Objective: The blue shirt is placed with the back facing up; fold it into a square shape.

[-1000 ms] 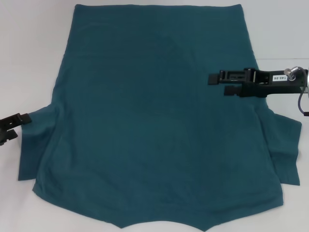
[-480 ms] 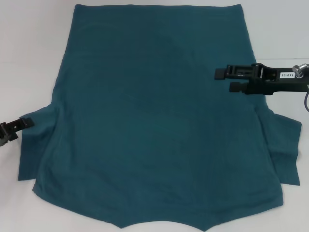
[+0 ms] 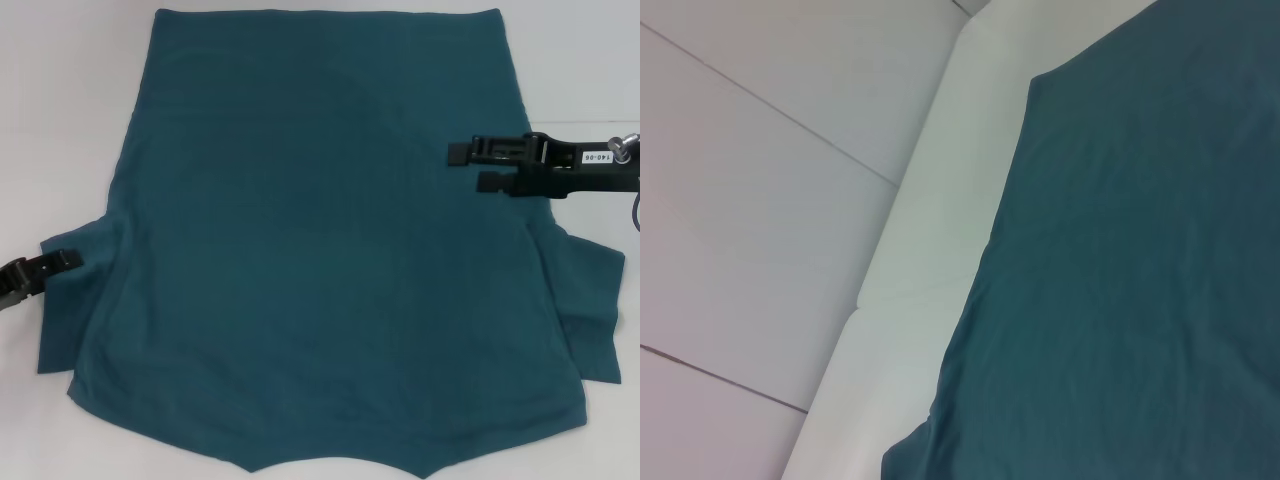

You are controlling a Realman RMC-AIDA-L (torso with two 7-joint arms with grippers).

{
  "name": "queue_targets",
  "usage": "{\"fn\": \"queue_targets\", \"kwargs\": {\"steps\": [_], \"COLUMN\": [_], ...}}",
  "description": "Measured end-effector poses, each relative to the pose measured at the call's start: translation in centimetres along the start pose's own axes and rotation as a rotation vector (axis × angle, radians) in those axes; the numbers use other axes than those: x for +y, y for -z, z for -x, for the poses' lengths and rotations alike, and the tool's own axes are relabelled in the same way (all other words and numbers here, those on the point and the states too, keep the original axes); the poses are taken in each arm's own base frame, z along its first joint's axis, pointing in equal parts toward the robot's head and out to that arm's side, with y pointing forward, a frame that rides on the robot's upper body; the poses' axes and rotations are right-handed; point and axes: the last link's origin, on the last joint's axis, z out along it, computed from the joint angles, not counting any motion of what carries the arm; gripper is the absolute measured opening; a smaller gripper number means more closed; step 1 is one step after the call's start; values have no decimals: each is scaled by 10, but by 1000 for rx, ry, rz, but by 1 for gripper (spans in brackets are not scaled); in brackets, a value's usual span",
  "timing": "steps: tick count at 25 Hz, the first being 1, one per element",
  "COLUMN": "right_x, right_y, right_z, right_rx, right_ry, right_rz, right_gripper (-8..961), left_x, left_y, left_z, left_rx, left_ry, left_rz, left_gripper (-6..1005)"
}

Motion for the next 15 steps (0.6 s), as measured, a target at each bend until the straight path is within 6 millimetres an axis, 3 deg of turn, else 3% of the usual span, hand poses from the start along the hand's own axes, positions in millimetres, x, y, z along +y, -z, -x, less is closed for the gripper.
{"fn": "queue_targets", "kwargs": {"steps": [15], "right_x": [-5], "right_y": [7], "right_z": [-1], "right_rx": [-24], "right_ry": [-26], "right_rz": [1], "right_gripper": [902], "left_x": [3], "left_y": [-6], "left_z": [4], "left_rx": [-16], "left_ry": [-5], "left_rz": [-4], "left_gripper": [791]}}
